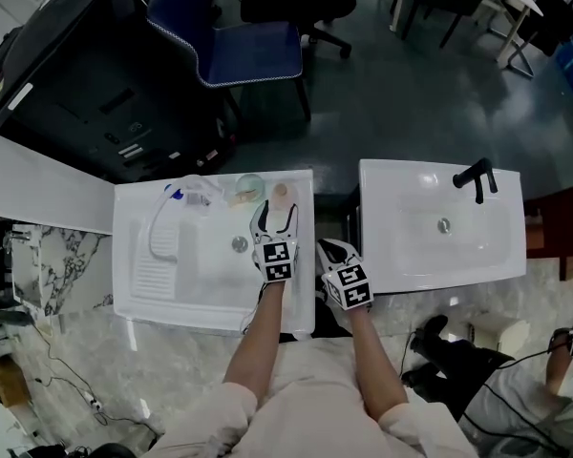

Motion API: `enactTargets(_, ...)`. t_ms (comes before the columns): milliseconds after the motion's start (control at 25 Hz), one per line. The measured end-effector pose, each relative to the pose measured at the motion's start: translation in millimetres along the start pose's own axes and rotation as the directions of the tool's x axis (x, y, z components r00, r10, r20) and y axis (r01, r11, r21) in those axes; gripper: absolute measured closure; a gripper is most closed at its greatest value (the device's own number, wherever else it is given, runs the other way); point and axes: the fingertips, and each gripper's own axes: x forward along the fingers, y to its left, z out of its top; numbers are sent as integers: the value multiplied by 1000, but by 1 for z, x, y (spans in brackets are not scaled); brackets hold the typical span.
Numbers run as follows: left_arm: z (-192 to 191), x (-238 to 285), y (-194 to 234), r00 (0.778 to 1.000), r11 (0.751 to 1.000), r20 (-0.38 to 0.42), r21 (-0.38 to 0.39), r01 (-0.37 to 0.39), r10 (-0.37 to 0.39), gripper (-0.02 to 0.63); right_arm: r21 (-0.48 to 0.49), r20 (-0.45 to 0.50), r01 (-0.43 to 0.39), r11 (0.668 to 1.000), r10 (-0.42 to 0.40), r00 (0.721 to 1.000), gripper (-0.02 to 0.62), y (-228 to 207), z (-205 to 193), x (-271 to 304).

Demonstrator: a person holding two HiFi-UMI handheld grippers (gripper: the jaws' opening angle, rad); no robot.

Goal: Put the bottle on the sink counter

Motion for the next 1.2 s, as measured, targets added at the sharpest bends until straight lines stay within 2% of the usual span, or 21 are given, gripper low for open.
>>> enactTargets(360, 2, -37, 1, 995, 995, 0, 19, 100, -100, 337, 22, 40, 52, 998, -53, 998, 589, 19, 9, -8)
enactTargets(560, 7, -61, -4, 983, 982, -7, 31, 184, -184, 336, 42, 65, 95, 995, -98, 993, 589, 27, 14, -15)
enactTargets(880, 8, -102, 4, 966, 965, 3, 43, 258, -259, 336, 63, 90, 153, 986, -158, 983, 589, 42, 20, -23)
enactTargets(1040, 5, -126, -5, 944, 943, -1, 31, 331, -331, 336, 69, 107, 170, 983, -177, 978, 589, 52, 18, -26)
enactTargets(1200, 4, -146, -5, 938, 938, 22, 32, 346, -346, 336, 72, 121, 181, 981, -189, 975, 589, 64, 17, -29)
